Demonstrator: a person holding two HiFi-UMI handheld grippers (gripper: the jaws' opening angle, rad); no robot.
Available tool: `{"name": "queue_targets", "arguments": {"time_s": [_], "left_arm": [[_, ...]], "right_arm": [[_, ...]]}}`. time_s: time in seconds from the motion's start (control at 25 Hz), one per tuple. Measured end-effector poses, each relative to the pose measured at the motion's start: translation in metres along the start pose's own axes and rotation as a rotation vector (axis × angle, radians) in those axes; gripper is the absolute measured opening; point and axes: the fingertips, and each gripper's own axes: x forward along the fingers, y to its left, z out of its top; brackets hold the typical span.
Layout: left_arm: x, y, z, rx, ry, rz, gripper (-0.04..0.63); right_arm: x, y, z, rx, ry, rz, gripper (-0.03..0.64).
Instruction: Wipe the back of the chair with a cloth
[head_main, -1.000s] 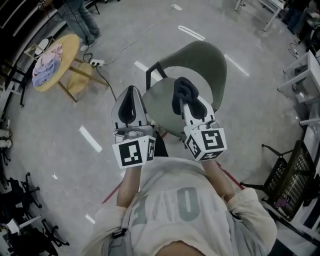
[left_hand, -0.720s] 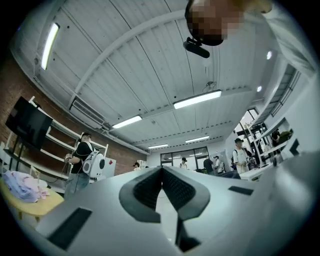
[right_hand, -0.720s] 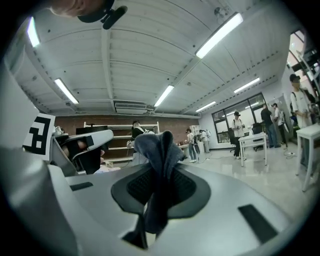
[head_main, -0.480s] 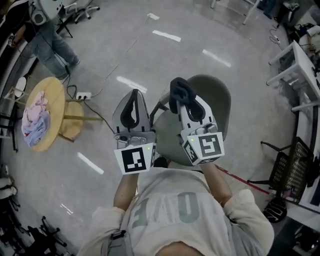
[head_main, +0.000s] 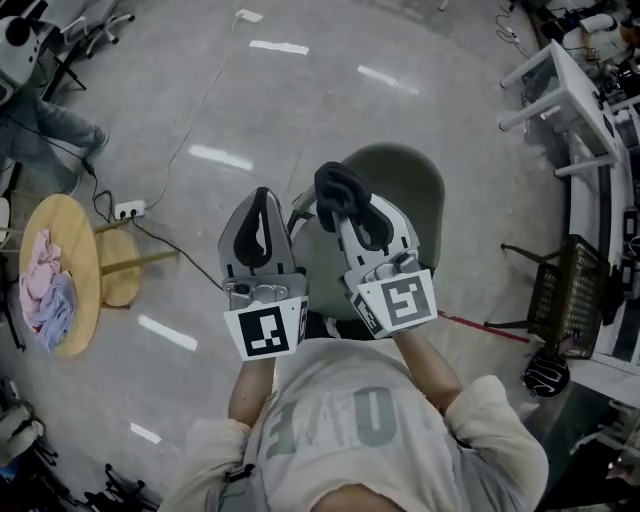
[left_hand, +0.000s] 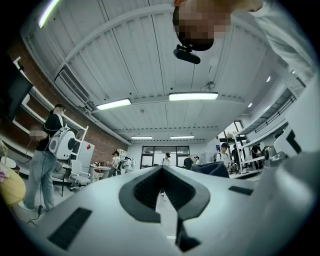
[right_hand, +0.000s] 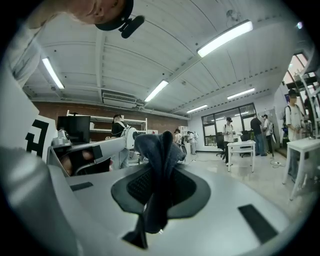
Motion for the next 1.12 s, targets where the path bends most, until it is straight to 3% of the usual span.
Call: {"name": "queue_targets", "arguments": {"time_s": [0.56, 0.72, 0.88, 1.12], "left_arm": [[0.045, -0.056, -0.026, -0.022, 0.033, -0.104, 0.015], [0.058, -0.06, -0.075, 0.001, 0.046, -0.125, 0.015], [0.081, -0.064, -0.15, 0.003, 0.06, -0.144, 0.014], [0.092, -0.091, -0.239, -0.007, 0.077, -0.211, 0.015]], "right_arm": [[0.011, -0.047, 0.005, 0.052, -0.089, -0.054, 0.06], [0.021, -0.078, -0.037, 0.047, -0.097, -0.134, 0.06], [0.041, -0.125, -0.092, 0.079, -0.152, -0.245, 0.06], [0.042, -0.178, -0.181, 0.105, -0.083, -0.363, 0.06]]}}
